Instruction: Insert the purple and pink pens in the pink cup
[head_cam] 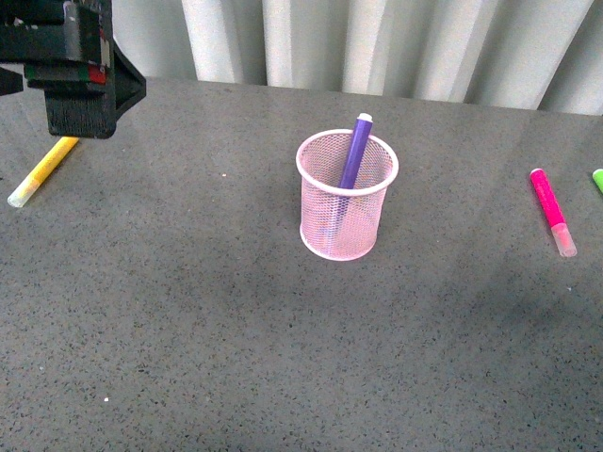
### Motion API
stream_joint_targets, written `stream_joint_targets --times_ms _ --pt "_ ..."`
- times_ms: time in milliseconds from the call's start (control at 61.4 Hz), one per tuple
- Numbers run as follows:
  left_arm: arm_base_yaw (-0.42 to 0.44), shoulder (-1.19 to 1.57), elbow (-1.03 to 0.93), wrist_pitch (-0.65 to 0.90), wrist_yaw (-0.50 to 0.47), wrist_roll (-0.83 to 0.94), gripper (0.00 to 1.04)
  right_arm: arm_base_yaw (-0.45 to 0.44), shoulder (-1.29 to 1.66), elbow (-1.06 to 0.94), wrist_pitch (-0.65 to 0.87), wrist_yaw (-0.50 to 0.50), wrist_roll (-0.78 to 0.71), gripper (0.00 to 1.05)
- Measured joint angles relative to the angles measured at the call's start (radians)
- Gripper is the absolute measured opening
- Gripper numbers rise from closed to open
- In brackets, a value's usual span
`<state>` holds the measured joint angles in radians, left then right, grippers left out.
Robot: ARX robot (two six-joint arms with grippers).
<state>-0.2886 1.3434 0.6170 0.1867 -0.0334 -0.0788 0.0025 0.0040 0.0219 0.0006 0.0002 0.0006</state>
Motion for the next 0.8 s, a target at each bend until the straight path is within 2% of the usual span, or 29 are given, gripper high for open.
stream_joint_targets --times_ms 65,114,130,163,212,293,586,700,798 --pt "-0.005 0.0 -0.004 0.01 -0.009 0.01 0.97 0.0 0.0 0.0 0.0 -0.002 0.0 0.98" --pt "-0.013 0.033 -0.073 0.227 -0.124 0.034 0.89 0.0 0.0 0.0 0.0 -0.002 0.0 0.98" --pt "-0.013 0.041 -0.119 0.353 -0.172 0.042 0.85 0.0 0.0 0.0 0.0 -0.001 0.0 0.98" --pt "-0.011 0.046 -0.176 0.486 -0.206 0.05 0.8 0.0 0.0 0.0 0.0 -0.001 0.0 0.98" --pt "0.006 0.036 -0.253 0.661 -0.216 0.057 0.71 0.0 0.0 0.0 0.0 0.003 0.0 0.98" --pt "0.041 -0.029 -0.316 0.797 -0.201 0.061 0.56 0.0 0.0 0.0 0.0 0.003 0.0 0.98" --pt "0.132 -0.245 -0.468 0.745 -0.111 0.069 0.04 0.0 0.0 0.0 0.0 0.001 0.0 0.98" --pt "0.163 -0.291 -0.524 0.777 -0.09 0.071 0.04 0.0 0.0 0.0 0.0 0.001 0.0 0.98" --pt "0.184 -0.345 -0.562 0.73 -0.07 0.072 0.04 0.0 0.0 0.0 0.0 0.0 0.0 0.98"
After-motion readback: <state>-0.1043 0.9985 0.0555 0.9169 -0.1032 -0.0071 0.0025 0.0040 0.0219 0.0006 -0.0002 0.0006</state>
